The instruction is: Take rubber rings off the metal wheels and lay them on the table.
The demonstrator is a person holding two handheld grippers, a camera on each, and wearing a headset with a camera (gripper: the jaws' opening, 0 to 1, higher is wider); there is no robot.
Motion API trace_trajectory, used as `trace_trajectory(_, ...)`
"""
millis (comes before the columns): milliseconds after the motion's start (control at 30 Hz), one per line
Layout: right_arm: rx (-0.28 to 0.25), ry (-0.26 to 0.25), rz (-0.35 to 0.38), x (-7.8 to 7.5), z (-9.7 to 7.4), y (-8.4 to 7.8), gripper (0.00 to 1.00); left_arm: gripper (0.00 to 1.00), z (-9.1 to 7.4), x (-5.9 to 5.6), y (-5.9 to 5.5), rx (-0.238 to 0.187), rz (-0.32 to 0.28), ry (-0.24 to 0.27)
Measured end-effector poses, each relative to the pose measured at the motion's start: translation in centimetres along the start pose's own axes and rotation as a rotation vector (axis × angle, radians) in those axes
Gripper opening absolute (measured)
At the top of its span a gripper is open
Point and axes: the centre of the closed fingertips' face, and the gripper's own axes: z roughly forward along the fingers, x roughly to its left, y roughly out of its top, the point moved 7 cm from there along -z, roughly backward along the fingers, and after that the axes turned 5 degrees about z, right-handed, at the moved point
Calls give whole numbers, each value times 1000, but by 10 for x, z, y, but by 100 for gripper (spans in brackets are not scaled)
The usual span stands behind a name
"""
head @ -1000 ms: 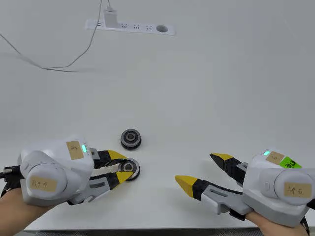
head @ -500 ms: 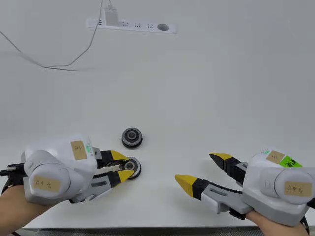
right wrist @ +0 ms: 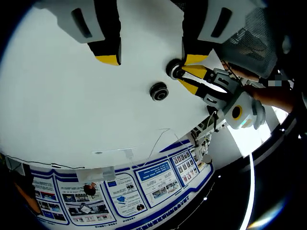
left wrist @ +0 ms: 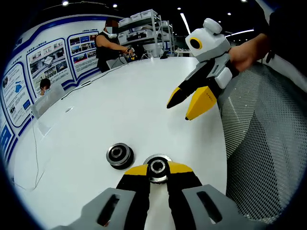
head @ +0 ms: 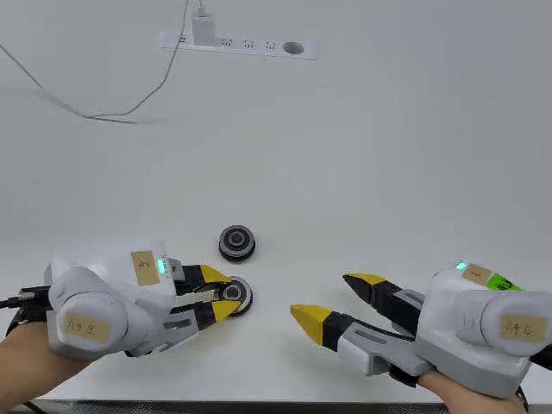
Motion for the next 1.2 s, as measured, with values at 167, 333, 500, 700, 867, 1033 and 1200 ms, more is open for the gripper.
trace_trajectory(167,-24,55,116,12,10,1,47,13,0,1,0,5,18,-12)
trace_trajectory(333,-20,64,146,15,17,0,45,13,0,1,0,2,19,-14)
trace_trajectory(500,-33,96,255,21,26,0,43,13,0,1,-1,0,24,-16)
trace_trajectory(700,-9,135,328,32,38,-6,41,13,0,1,0,-4,36,-21)
trace_trajectory(867,-2,149,375,36,43,-9,41,13,0,2,-2,-14,42,-23)
trace_trajectory(1033,0,149,421,36,47,-10,41,13,0,1,-1,-13,52,-26)
trace_trajectory(1200,10,155,465,38,51,-12,41,13,1,2,0,-11,78,-39)
